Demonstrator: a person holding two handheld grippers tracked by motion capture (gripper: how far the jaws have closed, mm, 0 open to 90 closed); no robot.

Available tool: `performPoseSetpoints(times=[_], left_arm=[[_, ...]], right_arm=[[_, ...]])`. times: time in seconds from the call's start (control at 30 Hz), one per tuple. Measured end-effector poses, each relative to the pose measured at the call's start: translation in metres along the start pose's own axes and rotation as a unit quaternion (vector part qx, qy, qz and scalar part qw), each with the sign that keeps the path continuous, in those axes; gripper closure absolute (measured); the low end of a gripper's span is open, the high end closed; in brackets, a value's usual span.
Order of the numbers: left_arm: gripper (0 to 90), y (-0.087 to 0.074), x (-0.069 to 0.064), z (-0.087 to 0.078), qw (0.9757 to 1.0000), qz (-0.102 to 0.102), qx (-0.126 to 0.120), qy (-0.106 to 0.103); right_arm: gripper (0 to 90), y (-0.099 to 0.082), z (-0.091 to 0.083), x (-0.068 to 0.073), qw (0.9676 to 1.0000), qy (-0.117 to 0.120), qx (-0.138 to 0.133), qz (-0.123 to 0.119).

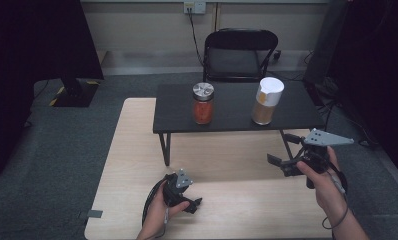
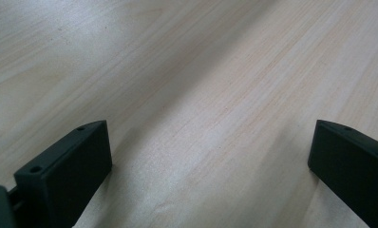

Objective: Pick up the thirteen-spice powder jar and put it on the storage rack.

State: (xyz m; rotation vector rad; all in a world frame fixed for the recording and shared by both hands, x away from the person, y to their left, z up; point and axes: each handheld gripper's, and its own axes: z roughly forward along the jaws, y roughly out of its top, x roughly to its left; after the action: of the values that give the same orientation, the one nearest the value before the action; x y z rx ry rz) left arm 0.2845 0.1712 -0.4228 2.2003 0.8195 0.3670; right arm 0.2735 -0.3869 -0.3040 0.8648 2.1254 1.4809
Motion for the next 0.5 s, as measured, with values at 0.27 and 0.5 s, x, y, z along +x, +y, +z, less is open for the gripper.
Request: performPoseSetpoints(times=[0.27,0.5], left_arm=[[0.0,0.000,0.000,0.000,1.0000,0.000,0.000,0.000],[0.0,0.000,0.000,0.000,1.0000,0.000,0.000,0.000]], right_arm=[[0.0,-0.014,0.002,0.000,1.0000,0.004,0.007,0.003],[0.0,-0.025,0.004,0.000,0.9999,0.009,0.009,0.009]])
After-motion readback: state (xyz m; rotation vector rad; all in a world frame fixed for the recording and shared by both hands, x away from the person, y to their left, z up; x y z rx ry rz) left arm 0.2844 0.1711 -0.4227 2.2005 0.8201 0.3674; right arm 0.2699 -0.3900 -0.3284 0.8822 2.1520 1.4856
